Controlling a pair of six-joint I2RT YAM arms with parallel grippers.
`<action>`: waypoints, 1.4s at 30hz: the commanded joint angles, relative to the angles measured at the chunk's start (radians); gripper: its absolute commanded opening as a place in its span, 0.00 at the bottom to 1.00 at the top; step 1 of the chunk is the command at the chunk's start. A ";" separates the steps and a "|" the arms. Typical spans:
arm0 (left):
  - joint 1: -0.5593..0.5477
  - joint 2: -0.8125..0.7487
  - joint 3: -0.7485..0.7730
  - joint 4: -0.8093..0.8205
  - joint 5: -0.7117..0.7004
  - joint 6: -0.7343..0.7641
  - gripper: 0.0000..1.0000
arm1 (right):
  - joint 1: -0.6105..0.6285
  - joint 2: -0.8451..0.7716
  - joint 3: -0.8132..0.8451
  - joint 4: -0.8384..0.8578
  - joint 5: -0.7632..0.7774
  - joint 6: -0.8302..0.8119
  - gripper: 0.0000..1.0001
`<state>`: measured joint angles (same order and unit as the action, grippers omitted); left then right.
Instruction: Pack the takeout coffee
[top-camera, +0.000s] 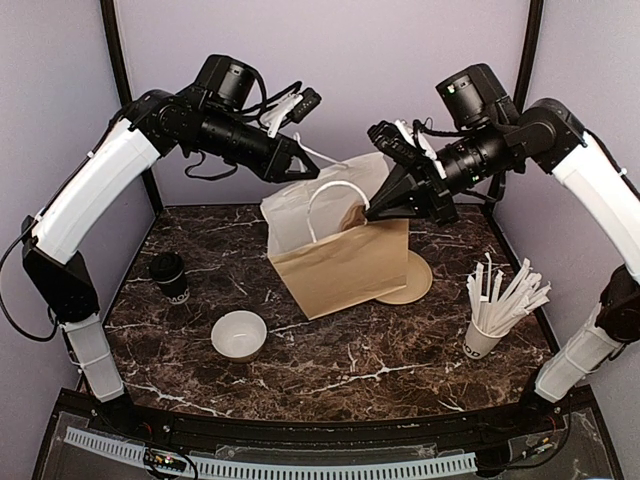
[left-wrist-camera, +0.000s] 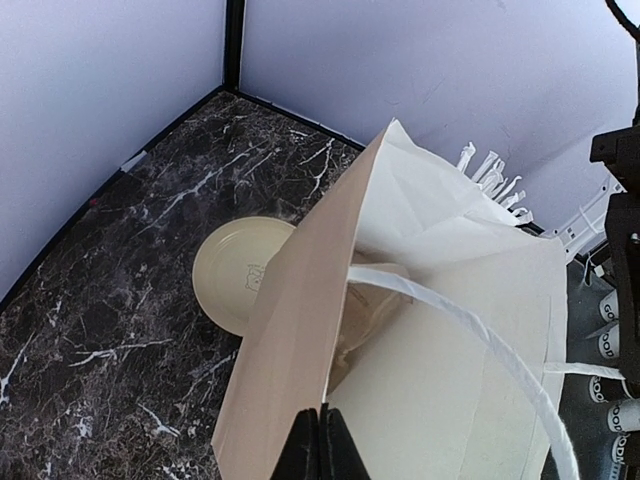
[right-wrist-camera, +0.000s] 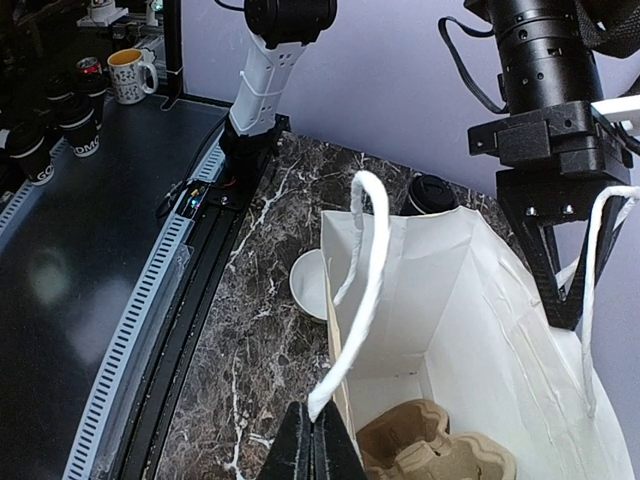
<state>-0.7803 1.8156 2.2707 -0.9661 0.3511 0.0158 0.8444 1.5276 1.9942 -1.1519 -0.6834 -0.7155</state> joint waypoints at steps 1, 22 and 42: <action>0.007 -0.012 -0.025 -0.014 0.015 0.015 0.04 | 0.010 -0.030 -0.025 0.030 -0.004 0.014 0.00; 0.003 -0.256 -0.342 0.240 -0.149 -0.024 0.99 | -0.048 -0.106 -0.249 0.028 -0.087 -0.016 0.85; -0.121 -0.485 -0.795 0.392 0.106 0.305 0.95 | 0.241 -0.061 -0.175 -0.115 -0.017 -0.050 0.89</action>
<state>-0.8257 1.2770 1.4502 -0.5438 0.4374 0.2104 0.9714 1.4662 1.8122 -1.2037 -0.7204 -0.7456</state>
